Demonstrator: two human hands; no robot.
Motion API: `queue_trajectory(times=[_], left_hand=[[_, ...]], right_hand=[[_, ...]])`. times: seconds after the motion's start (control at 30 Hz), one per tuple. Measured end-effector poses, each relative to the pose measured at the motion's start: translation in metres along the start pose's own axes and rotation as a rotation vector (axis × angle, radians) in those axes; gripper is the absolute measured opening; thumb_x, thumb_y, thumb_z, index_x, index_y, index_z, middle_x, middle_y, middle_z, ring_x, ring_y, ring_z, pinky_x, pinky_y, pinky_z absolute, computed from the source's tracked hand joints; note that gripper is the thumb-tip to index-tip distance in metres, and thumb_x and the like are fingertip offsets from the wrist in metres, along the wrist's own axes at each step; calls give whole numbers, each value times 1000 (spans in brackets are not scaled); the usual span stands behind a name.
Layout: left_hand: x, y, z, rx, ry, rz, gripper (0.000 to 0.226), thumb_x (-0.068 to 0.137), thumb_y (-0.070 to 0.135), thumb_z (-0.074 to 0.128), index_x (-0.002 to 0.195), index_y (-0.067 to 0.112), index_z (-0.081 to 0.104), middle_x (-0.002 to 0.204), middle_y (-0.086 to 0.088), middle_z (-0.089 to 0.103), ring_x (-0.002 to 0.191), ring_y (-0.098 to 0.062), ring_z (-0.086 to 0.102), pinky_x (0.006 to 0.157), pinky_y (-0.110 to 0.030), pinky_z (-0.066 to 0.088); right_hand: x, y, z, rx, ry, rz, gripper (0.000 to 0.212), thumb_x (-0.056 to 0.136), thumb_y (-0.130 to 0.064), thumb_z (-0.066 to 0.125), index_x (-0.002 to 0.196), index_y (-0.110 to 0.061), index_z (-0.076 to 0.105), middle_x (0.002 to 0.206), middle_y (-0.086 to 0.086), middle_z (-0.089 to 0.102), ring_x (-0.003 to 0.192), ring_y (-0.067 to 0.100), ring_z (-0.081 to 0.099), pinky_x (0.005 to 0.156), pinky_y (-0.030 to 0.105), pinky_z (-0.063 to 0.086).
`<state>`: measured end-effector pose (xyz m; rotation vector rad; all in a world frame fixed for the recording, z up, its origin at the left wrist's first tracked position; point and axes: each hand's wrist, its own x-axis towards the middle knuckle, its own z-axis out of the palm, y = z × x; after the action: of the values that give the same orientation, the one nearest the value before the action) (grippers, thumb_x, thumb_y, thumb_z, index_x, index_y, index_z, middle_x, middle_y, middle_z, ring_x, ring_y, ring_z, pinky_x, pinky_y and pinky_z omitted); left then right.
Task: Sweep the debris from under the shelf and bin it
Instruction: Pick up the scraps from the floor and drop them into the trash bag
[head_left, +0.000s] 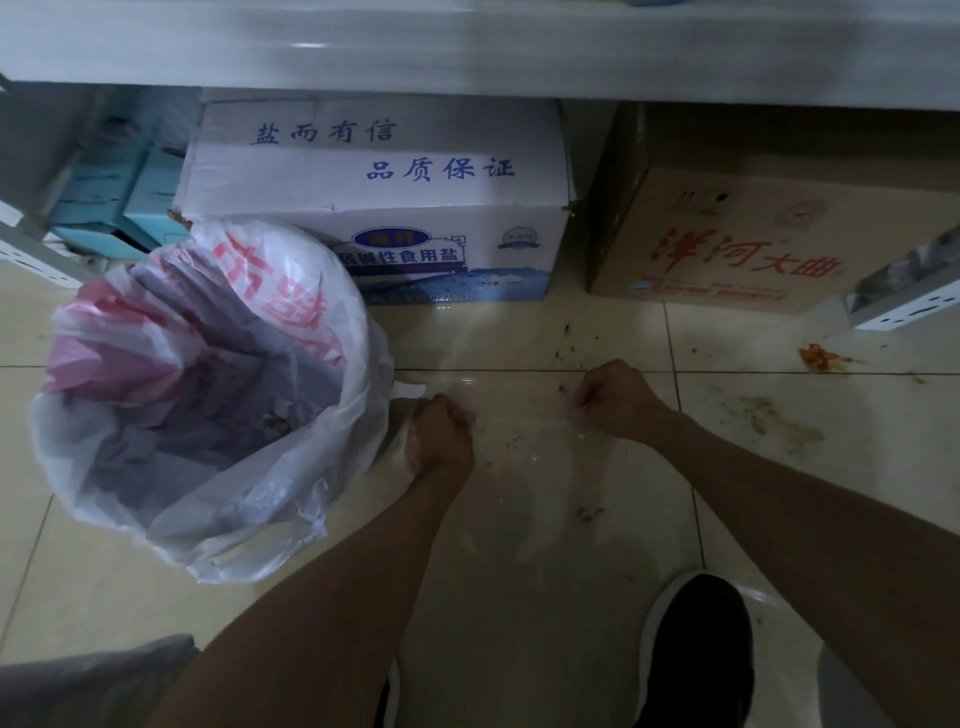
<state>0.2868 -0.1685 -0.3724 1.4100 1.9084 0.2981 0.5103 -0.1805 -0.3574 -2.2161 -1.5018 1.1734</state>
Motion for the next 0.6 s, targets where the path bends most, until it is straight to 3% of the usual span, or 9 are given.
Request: queue_trajectory(times=[0.1, 0.23, 0.4, 0.5, 0.6], left_hand=[[3, 3, 9, -174, -37, -6, 25, 78, 4, 65, 62, 20, 55, 75, -3, 68, 76, -23, 66, 74, -34, 58], [-4, 21, 9, -210, -56, 37, 18, 80, 0, 69, 71, 11, 59, 67, 0, 60, 62, -12, 56, 47, -7, 41], [-3, 31, 15, -189, -69, 78, 6, 84, -3, 64, 81, 3, 66, 63, 9, 56, 61, -2, 54, 51, -2, 39], [1, 29, 21, -150, -71, 66, 6, 81, 1, 64, 80, 7, 66, 66, 8, 61, 68, -10, 63, 67, -22, 53], [2, 26, 24, -136, -86, 67, 11, 80, -1, 60, 78, 10, 65, 62, 14, 60, 70, -13, 64, 72, -28, 55]], right_hand=[[-11, 1, 0, -72, -133, -33, 11, 66, 8, 72, 72, 1, 75, 74, 14, 70, 70, 17, 60, 68, 23, 48], [-17, 4, 9, -155, -106, 0, 14, 68, 2, 70, 81, -1, 71, 89, 14, 70, 82, 21, 63, 67, 20, 48], [-16, 8, 24, -182, -21, 94, 14, 71, -5, 65, 84, -10, 62, 96, 11, 61, 88, 27, 60, 72, 26, 49], [-13, 10, 27, -164, 10, 102, 14, 71, -2, 64, 78, -13, 61, 97, 11, 62, 85, 25, 60, 71, 25, 48], [-13, 12, 28, -176, 31, 100, 14, 71, -3, 63, 75, -17, 61, 95, 10, 63, 85, 25, 62, 76, 29, 53]])
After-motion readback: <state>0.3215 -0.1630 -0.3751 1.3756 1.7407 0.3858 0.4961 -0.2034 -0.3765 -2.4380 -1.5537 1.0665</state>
